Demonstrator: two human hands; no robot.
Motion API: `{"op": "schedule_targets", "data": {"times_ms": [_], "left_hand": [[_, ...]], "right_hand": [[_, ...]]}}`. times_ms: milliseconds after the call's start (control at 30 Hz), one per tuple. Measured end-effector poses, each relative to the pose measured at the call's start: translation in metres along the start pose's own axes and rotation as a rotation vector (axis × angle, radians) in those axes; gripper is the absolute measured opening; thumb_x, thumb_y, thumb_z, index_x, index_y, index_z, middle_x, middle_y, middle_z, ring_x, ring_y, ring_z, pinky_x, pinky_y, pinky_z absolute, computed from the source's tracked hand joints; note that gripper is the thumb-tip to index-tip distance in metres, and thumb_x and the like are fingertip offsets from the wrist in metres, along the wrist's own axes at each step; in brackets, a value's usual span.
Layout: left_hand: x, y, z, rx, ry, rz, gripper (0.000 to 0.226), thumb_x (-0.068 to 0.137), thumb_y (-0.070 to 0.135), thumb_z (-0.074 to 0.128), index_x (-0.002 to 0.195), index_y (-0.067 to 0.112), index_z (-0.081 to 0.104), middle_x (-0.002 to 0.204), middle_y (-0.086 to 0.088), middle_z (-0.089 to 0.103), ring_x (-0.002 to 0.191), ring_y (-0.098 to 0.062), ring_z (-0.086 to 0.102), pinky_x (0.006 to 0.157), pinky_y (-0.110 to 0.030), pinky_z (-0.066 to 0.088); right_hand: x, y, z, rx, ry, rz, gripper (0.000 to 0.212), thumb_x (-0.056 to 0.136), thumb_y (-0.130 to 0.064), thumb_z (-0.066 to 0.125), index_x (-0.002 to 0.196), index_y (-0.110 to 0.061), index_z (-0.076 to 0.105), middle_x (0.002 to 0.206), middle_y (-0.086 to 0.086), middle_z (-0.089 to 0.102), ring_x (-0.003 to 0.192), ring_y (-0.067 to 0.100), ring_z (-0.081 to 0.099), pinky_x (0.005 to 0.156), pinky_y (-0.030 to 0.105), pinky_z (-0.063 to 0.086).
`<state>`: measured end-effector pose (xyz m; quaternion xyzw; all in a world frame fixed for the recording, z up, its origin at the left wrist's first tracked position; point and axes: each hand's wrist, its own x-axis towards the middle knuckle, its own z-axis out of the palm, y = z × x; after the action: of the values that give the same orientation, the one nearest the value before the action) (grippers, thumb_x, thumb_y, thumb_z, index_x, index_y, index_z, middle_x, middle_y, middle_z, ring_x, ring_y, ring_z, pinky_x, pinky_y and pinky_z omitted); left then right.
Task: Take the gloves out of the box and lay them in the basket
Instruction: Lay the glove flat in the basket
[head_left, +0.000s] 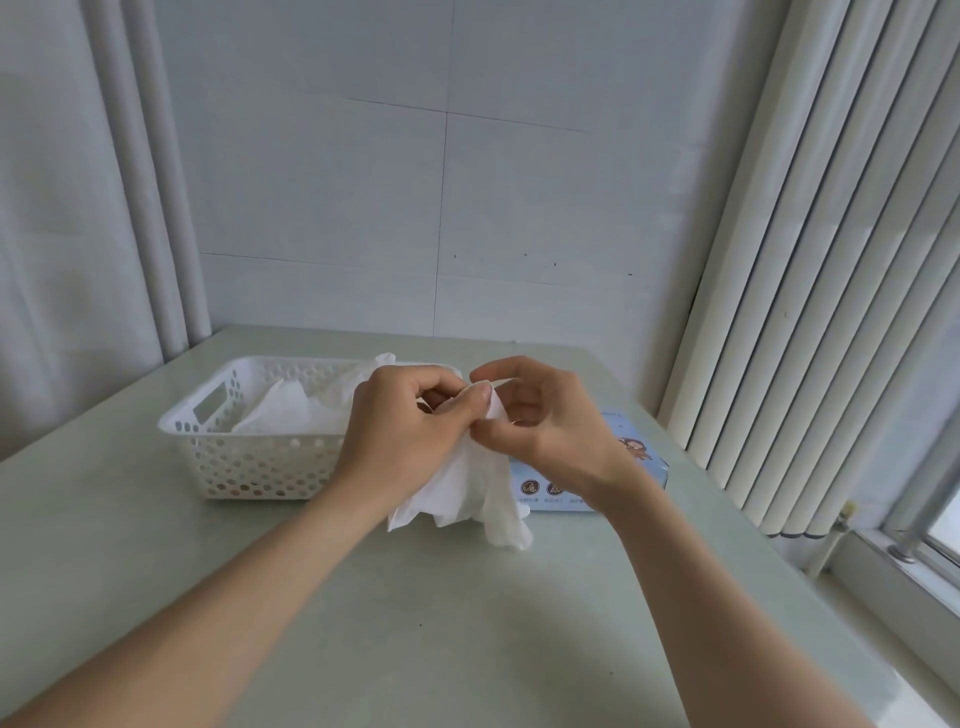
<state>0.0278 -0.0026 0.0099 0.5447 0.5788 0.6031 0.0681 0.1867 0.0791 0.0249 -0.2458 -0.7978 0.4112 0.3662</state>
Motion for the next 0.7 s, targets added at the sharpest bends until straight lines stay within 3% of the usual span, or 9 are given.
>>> {"op": "schedule_targets", "data": {"times_ms": [67,133,233,300,367,433,500,567,700], "left_hand": [[0.001,0.0,-0.003,0.003,-0.019,0.017,0.017,0.091,0.033,0.08,0.076,0.026,0.08,0.073,0.008,0.075,0.072,-0.016,0.07,0.069,-0.033,0.055],[0.003,0.0,-0.006,0.026,-0.036,0.039,0.015,0.089,0.037,0.082,0.078,0.027,0.081,0.07,0.012,0.073,0.068,-0.011,0.068,0.063,-0.026,0.052],[0.006,-0.001,-0.012,0.068,-0.032,0.061,0.013,0.083,0.037,0.088,0.081,0.025,0.082,0.063,0.022,0.066,0.062,-0.001,0.061,0.06,-0.011,0.042],[0.007,-0.002,-0.016,0.068,-0.056,0.064,0.015,0.08,0.037,0.09,0.082,0.024,0.083,0.07,0.022,0.071,0.069,0.0,0.067,0.065,-0.01,0.046],[0.01,-0.003,-0.021,0.023,-0.099,0.028,0.016,0.077,0.036,0.092,0.084,0.024,0.083,0.081,0.016,0.077,0.078,-0.003,0.073,0.071,-0.014,0.053],[0.011,-0.004,-0.025,-0.046,-0.152,-0.016,0.017,0.078,0.033,0.092,0.088,0.021,0.083,0.087,0.01,0.08,0.084,-0.007,0.076,0.075,-0.016,0.056],[0.013,-0.003,-0.028,-0.1,-0.189,-0.046,0.015,0.081,0.028,0.09,0.09,0.019,0.083,0.09,0.007,0.081,0.088,-0.009,0.077,0.079,-0.017,0.057],[0.014,-0.003,-0.029,-0.134,-0.208,-0.099,0.011,0.084,0.022,0.088,0.093,0.019,0.083,0.093,0.006,0.081,0.092,-0.009,0.076,0.083,-0.019,0.058],[0.019,-0.006,-0.035,-0.176,-0.289,-0.233,0.01,0.093,0.011,0.078,0.099,0.017,0.084,0.1,0.001,0.081,0.101,-0.019,0.076,0.09,-0.035,0.062]], "right_hand": [[0.0,0.001,0.003,-0.013,0.021,-0.005,0.034,0.087,-0.005,0.077,0.116,-0.021,0.072,0.093,0.01,0.079,0.088,0.031,0.078,0.081,0.054,0.064],[0.001,0.002,0.005,-0.007,0.081,-0.012,0.022,0.09,-0.008,0.069,0.106,-0.022,0.075,0.087,0.017,0.077,0.083,0.04,0.075,0.072,0.057,0.062],[0.004,0.004,0.005,-0.022,0.174,0.039,0.018,0.087,-0.017,0.06,0.082,-0.013,0.076,0.069,0.014,0.07,0.063,0.031,0.062,0.058,0.04,0.047],[0.005,0.003,0.004,0.026,0.185,0.09,0.025,0.083,-0.014,0.051,0.078,0.004,0.066,0.065,0.013,0.05,0.062,0.023,0.044,0.061,0.039,0.034],[0.006,0.002,0.004,0.099,0.192,0.159,0.024,0.084,-0.009,0.046,0.078,0.015,0.051,0.07,0.011,0.041,0.067,0.023,0.036,0.064,0.04,0.03],[0.005,0.001,0.004,0.152,0.221,0.263,0.019,0.085,-0.007,0.044,0.073,0.007,0.049,0.069,0.009,0.042,0.066,0.023,0.037,0.061,0.035,0.032],[0.006,0.003,0.004,0.241,0.234,0.371,0.022,0.084,-0.015,0.045,0.07,-0.008,0.06,0.068,0.006,0.048,0.066,0.024,0.044,0.064,0.032,0.035],[0.01,0.004,0.006,0.371,0.264,0.479,0.021,0.079,-0.029,0.052,0.076,-0.012,0.064,0.076,0.009,0.053,0.075,0.028,0.049,0.074,0.04,0.039],[0.013,0.009,0.0,0.549,0.222,0.568,0.055,0.083,-0.051,0.067,0.119,-0.009,0.071,0.103,0.012,0.078,0.096,0.035,0.076,0.096,0.049,0.057]]}}
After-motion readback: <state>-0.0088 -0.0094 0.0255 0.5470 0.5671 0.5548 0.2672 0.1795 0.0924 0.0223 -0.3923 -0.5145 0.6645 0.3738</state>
